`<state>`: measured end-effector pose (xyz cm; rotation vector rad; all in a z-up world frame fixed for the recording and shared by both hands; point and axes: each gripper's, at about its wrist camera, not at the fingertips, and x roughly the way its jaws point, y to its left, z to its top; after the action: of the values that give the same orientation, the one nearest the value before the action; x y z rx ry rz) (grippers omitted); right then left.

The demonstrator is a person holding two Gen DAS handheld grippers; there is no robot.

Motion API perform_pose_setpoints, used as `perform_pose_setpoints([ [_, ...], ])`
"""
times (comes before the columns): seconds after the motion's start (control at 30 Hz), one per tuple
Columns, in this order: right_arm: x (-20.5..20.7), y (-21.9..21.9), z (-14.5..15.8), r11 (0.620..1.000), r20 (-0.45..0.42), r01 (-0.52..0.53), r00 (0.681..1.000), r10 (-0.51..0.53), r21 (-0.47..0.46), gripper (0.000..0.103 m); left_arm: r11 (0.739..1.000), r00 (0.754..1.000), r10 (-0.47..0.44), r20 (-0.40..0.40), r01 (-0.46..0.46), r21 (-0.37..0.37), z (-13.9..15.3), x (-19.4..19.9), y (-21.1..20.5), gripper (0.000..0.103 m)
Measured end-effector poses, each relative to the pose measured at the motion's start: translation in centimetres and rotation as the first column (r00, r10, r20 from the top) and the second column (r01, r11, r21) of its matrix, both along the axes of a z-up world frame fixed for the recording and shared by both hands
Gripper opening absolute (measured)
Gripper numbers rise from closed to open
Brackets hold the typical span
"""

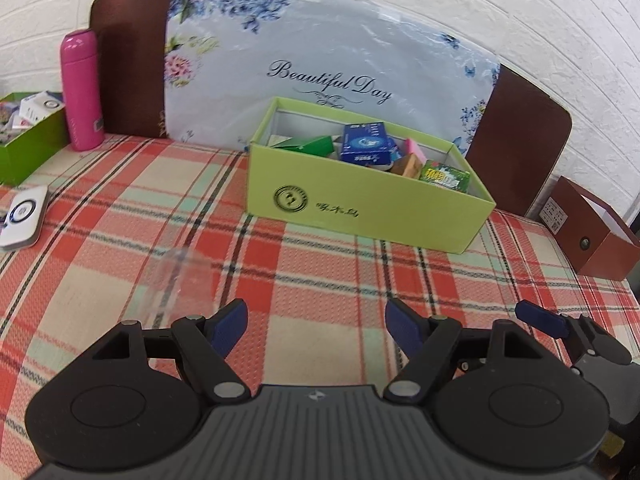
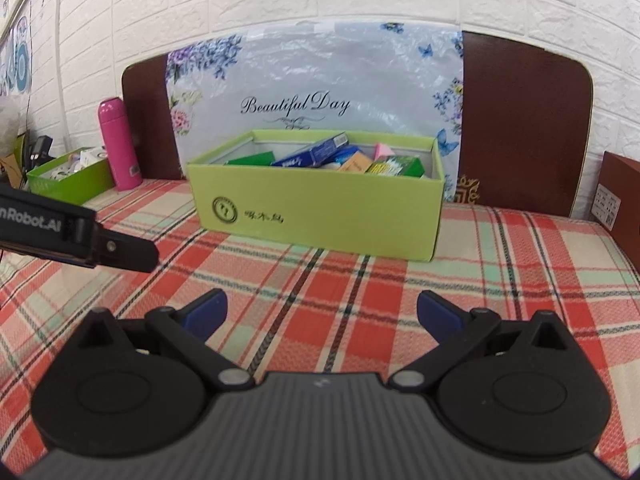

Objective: Organize objects
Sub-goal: 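Withdraw both tools and move toward the clear plastic cup, then grasp the clear plastic cup with the right tool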

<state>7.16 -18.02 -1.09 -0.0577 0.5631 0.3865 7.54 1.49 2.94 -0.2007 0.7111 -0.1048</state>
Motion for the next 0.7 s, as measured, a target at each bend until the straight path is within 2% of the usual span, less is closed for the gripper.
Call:
perform_pose_setpoints([
  [0.23, -0.7, 1.2, -1.0, 0.999, -0.038, -0.034, 0.999, 0.033, -0.001, 0.103, 0.996, 0.996, 0.082, -0.018, -0.083, -0.02, -1.3, -1.4, 3.7, 0.079],
  [0.43, -1.6, 4.1, -1.5, 0.992, -0.064, -0.124, 0.99, 0.123, -0.014, 0.103, 0.987, 0.987, 0.157, -0.024, -0.158, -0.041, -1.5, -1.2, 7.0, 0.079],
  [0.53, -1.9, 5.8, -1.5, 0.987, -0.072, -0.162, 0.984, 0.161, -0.015, 0.103, 0.988, 0.989, 0.149, -0.011, -0.149, -0.039, -1.4, -0.5, 8.0, 0.079],
  [0.7, -2.4, 9.1, -1.3, 0.971, -0.068, -0.238, 0.969, 0.237, -0.011, 0.103, 0.987, 0.995, 0.095, -0.029, -0.098, -0.126, -1.5, 0.7, 9.2, 0.073],
])
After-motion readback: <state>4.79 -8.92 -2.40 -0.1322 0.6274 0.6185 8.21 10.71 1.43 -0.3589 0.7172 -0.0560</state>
